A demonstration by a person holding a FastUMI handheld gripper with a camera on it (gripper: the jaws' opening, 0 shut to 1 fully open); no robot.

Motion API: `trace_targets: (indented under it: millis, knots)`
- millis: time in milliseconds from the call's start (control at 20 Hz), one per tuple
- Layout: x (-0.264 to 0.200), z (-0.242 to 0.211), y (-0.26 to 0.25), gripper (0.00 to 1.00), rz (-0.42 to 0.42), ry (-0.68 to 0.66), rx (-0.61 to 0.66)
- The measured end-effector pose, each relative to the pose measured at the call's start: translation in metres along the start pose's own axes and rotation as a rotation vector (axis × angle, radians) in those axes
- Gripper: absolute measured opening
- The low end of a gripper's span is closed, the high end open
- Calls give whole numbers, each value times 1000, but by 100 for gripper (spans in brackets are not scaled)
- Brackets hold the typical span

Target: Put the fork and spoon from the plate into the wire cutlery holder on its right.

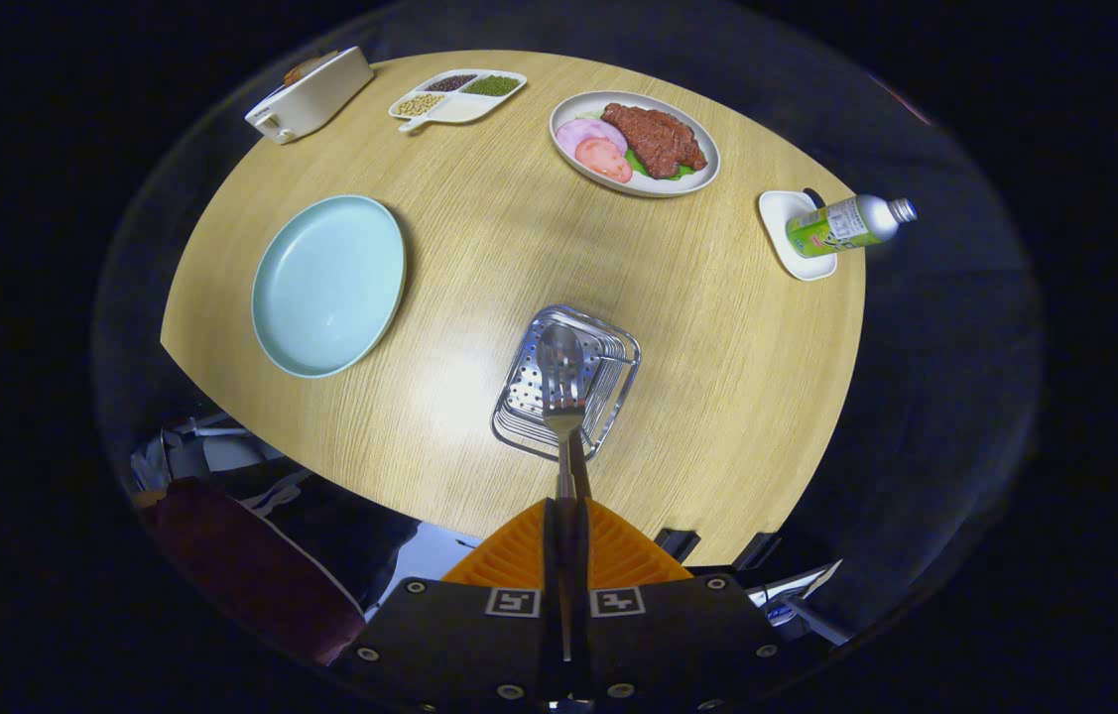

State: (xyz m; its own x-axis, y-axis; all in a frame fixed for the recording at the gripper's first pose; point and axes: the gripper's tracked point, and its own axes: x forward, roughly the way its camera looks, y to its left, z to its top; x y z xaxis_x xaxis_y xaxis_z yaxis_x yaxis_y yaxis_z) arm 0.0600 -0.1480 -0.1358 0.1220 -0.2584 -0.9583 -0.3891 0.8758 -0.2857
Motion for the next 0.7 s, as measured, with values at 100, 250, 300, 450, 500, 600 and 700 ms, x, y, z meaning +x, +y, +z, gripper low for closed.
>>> trace_targets:
  millis: [100,250,300,450,500,600,700]
  knots:
    - [6,5,-1,4,5,27,-14]
    - [15,9,2,4,16,69,-36]
    - [19,9,1,4,15,83,-45]
    - [30,15,-1,4,3,104,-57]
    - [32,17,0,4,6,107,-54]
    - [37,19,3,4,17,110,-53]
    - [36,21,5,7,20,104,-53]
